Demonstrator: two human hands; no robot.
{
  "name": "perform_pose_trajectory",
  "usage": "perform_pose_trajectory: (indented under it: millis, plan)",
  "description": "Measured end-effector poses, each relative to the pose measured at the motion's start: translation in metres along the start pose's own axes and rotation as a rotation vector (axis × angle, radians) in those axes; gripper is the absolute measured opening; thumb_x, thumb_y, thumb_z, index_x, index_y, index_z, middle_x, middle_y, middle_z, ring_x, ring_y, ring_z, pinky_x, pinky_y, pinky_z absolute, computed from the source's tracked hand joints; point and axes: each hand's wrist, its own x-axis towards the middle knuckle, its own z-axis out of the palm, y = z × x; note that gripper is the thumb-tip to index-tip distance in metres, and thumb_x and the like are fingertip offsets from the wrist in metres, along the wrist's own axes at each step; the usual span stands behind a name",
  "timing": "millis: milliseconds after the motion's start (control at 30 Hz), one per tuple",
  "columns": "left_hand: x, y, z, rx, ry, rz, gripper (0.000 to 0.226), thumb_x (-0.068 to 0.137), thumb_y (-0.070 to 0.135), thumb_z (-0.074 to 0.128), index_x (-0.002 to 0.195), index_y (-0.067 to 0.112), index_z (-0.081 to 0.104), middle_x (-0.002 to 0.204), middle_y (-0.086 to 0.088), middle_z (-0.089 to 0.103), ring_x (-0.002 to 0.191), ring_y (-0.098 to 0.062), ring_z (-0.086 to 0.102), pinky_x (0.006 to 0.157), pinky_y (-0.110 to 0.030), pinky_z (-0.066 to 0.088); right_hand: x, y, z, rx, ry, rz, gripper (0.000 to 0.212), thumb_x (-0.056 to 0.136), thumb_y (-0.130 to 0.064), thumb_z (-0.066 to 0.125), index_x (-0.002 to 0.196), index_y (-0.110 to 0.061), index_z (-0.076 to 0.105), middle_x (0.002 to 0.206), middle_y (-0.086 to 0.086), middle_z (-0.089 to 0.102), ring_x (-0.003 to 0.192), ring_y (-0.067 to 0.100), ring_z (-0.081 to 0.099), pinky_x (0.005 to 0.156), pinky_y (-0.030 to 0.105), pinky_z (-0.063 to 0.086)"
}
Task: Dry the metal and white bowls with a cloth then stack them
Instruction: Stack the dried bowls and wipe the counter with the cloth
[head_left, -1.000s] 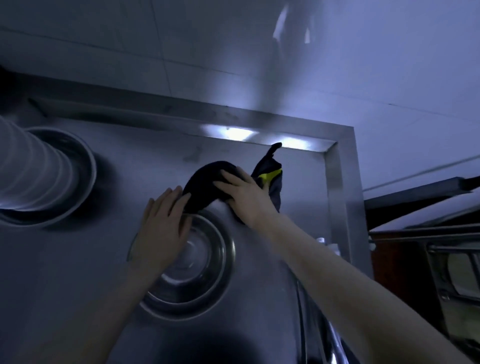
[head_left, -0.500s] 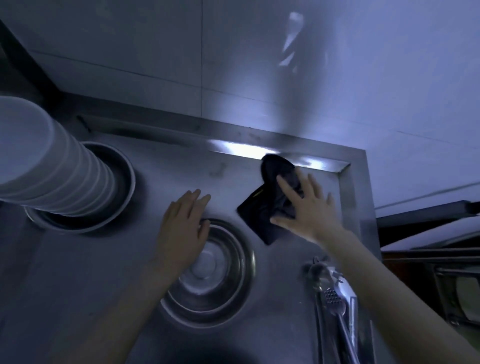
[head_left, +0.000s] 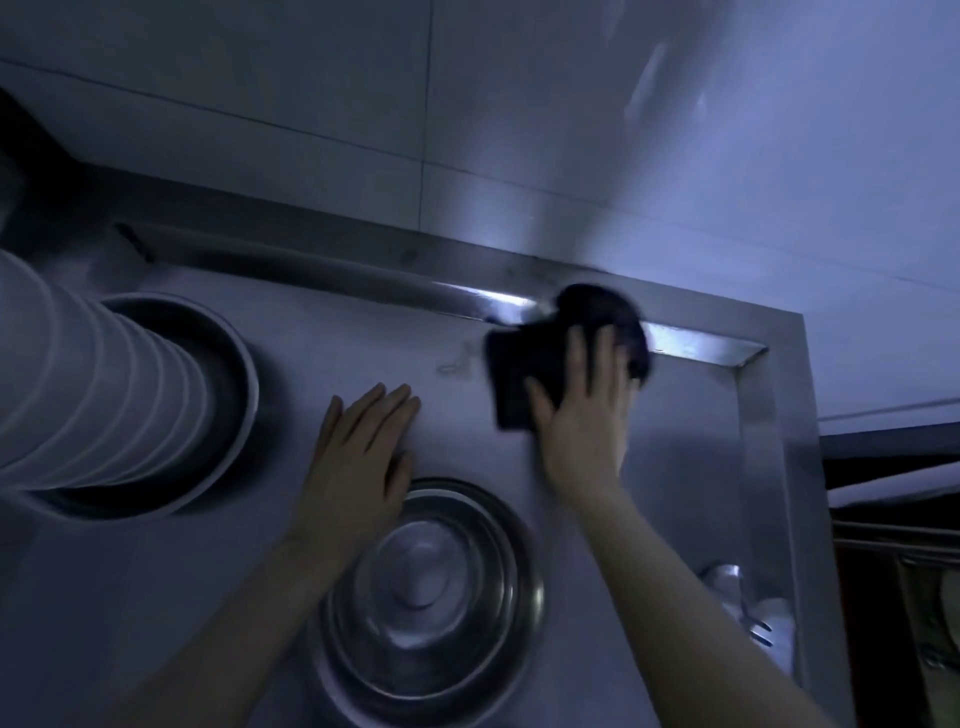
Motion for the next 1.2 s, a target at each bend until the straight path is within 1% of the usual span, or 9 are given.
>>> perform_pose_trajectory:
  millis: [100,267,400,533,633,733,967,1100,1200]
  plan:
    - [-0.001,-0.004,0.001,-0.172,0.051,-0.037,0.048,0.095,0.015,0.043,0.142,0.007,0.050,0.152,-0.005,0.043,0.143,-0.017,0.035,0.123,-0.044,0.017,0.040,-0.025,0.007,0.072,0.079,0.226,0.078,0.090,-0.054,0.048,0.152,-0.014,0.023,0.160,0.016,0.012,0.144,0.041,0.015,0.113,0.058,0.021]
    - [-0.006,0.001,-0.011,-0.278,0.169,-0.141,0.052,0.099,0.016,0.037,0.150,0.005,0.034,0.159,-0.003,0.028,0.148,-0.011,0.024,0.121,-0.022,0.017,0.049,-0.101,0.029,0.067,0.002,-0.450,0.062,0.088,-0.048,0.051,0.143,-0.021,0.045,0.157,0.009,0.028,0.145,0.035,0.020,0.115,0.055,0.016]
    - [-0.028,0.004,-0.017,-0.189,0.156,-0.198,0.055,0.101,0.027,0.033,0.153,0.008,0.028,0.162,0.002,0.021,0.150,-0.010,0.018,0.120,-0.021,0.017,0.044,-0.133,0.030,0.097,-0.121,-0.658,0.058,0.085,-0.045,0.046,0.140,-0.025,0.049,0.155,0.002,0.033,0.145,0.028,0.023,0.116,0.053,0.018]
    - [-0.027,0.006,-0.009,-0.039,0.033,-0.130,0.054,0.098,0.027,0.037,0.147,0.005,0.042,0.155,-0.011,0.038,0.146,-0.025,0.031,0.117,-0.047,0.029,0.012,-0.062,0.012,0.123,-0.199,-0.444,0.059,0.086,-0.046,0.044,0.141,-0.024,0.048,0.153,0.005,0.037,0.141,0.031,0.030,0.113,0.051,0.027]
    - [-0.009,0.025,0.006,0.104,-0.100,-0.105,0.049,0.095,0.029,0.043,0.138,0.010,0.053,0.151,-0.015,0.045,0.140,-0.035,0.040,0.110,-0.063,0.031,0.002,0.017,-0.020,0.024,-0.215,-0.020,0.061,0.091,-0.048,0.044,0.147,-0.025,0.036,0.158,0.006,0.023,0.145,0.033,0.020,0.114,0.050,0.024]
    - [0.000,0.047,0.011,0.136,-0.130,-0.158,0.046,0.095,0.030,0.047,0.136,0.011,0.055,0.152,-0.018,0.042,0.140,-0.038,0.037,0.110,-0.064,0.029,-0.007,0.065,-0.053,0.052,-0.378,0.333,0.065,0.097,-0.045,0.045,0.152,-0.024,0.019,0.162,0.003,0.002,0.148,0.030,0.003,0.117,0.052,0.015]
    - [-0.051,0.044,0.002,0.155,-0.177,-0.137,0.052,0.095,0.036,0.041,0.138,0.008,0.054,0.151,-0.015,0.043,0.138,-0.037,0.041,0.107,-0.061,0.036,-0.122,-0.010,-0.049,-0.012,-0.425,0.224,0.066,0.098,-0.037,0.044,0.153,-0.021,0.011,0.161,0.010,-0.009,0.147,0.037,-0.005,0.114,0.060,0.016]
    - [-0.093,0.028,-0.008,0.145,-0.144,-0.140,0.059,0.093,0.039,0.036,0.139,0.007,0.052,0.150,-0.016,0.046,0.135,-0.037,0.045,0.103,-0.060,0.040,-0.209,-0.023,-0.048,-0.047,-0.381,0.215,0.070,0.081,-0.030,0.065,0.145,-0.015,0.040,0.156,0.019,0.025,0.139,0.045,0.029,0.098,0.063,0.041]
    - [-0.121,0.016,-0.015,0.113,-0.102,-0.150,0.059,0.093,0.038,0.037,0.140,0.006,0.051,0.148,-0.017,0.047,0.135,-0.037,0.046,0.105,-0.059,0.040,-0.213,-0.013,-0.043,-0.036,-0.349,0.214,0.067,0.081,-0.031,0.057,0.143,-0.010,0.043,0.152,0.023,0.032,0.134,0.049,0.036,0.096,0.062,0.043]
